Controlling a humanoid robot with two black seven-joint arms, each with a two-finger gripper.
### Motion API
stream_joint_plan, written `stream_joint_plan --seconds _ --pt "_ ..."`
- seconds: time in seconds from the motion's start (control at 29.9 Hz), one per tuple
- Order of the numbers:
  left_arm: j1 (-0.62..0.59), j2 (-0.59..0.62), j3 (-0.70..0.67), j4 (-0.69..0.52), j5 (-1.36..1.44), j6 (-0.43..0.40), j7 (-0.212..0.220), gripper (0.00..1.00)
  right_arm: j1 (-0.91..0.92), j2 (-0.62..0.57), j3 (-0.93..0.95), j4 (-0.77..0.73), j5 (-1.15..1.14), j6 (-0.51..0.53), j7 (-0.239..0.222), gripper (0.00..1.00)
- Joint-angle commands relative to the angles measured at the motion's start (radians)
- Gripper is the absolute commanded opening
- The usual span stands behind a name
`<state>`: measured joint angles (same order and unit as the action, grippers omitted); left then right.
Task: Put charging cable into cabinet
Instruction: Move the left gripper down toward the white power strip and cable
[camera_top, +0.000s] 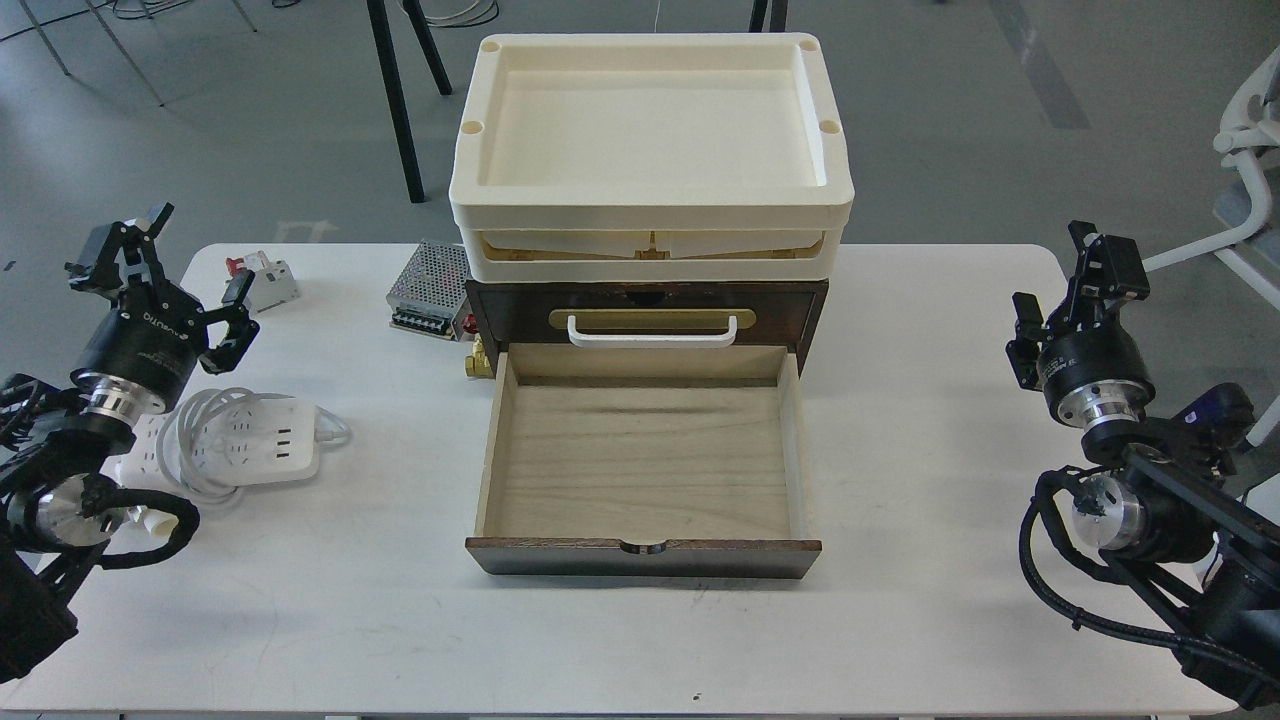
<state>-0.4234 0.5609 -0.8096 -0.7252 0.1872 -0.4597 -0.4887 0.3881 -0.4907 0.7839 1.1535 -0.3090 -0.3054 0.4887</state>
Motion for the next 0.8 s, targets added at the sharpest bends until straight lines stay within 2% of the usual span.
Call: stream_joint_plan --seconds 0.0,0.33,0.5,0.6,0.77 --pt "-0.003 -0.001 0.003 -0.002 0.003 0.009 0.0 1.0 0.0 0.0 0.0 0.0 -0.001 0.0 0.0 0.99" --pt "-0.034 0.01 0.004 0.006 0.011 -0.029 0.0 0.99 0.0 0.0 0.0 0.0 0.001 0.0 0.0 0.99" --pt "-0.047 0.02 0.015 0.007 0.014 -0.029 0.0 0.9 0.0 0.001 0.0 0.0 0.001 -0.001 0.0 0.99" --pt "-0.052 0.027 0.015 -0.005 0.006 -0.029 0.0 0.97 0.0 0.0 0.0 0.0 0.001 0.0 0.0 0.99" --pt "-0.04 0.074 0.023 -0.062 0.017 0.022 0.0 0.97 0.0 0.0 0.0 0.0 0.001 -0.001 0.0 0.99"
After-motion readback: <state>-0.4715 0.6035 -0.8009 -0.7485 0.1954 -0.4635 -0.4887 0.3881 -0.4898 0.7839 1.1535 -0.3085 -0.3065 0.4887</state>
